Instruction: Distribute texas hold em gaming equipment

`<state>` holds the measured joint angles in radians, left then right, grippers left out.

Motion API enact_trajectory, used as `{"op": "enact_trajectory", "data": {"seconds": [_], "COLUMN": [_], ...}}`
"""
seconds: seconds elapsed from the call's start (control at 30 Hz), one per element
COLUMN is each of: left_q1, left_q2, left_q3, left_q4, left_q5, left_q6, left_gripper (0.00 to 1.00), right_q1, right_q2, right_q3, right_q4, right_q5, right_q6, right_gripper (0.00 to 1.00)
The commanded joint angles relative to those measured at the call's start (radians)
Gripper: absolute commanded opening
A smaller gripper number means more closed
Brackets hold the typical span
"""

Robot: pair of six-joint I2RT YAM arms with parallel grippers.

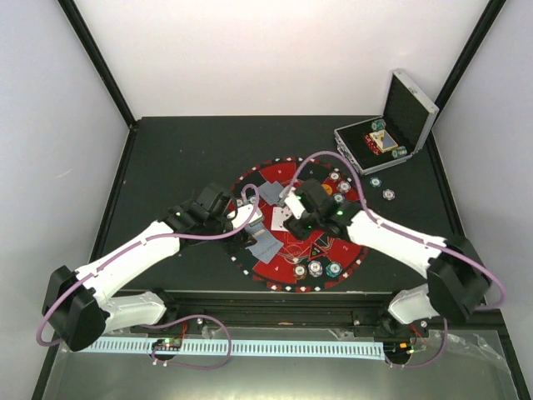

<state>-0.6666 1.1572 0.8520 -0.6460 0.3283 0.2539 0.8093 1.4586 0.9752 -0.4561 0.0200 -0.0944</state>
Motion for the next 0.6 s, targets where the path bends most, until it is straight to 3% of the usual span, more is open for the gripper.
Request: {"op": "enact_trajectory", "data": {"seconds": [0.0, 0.17, 0.33, 0.57], "left_q1": [0.003, -0.009, -0.042, -0.067], "left_q2": [-0.027, -0.02, -0.008, -0.004], "left_q3": [0.022, 0.016, 0.019, 0.018], "left_q4": [0.021, 0.028, 0.028, 0.029], "left_q5": [0.059, 0.109, 0.127, 0.142], "left_q6": [0.005, 0.022, 0.021, 0.022], "left_gripper": [0.39, 0.39, 0.39, 0.39], "right_q1": [-0.103, -0.197, -0.193, -0.153], "right_q2": [-0.153, -0.326, -0.29, -0.132], "right_q3": [-0.111, -0.25, -0.271, -0.187], "right_q4": [0.139, 0.384, 0.521, 0.443], "right_q5": [-0.178, -0.466, -0.744, -0.927], "right_q6": [0.136, 0.364, 0.486, 0.416], "right_gripper": [0.62, 0.68, 0.68, 0.64]}}
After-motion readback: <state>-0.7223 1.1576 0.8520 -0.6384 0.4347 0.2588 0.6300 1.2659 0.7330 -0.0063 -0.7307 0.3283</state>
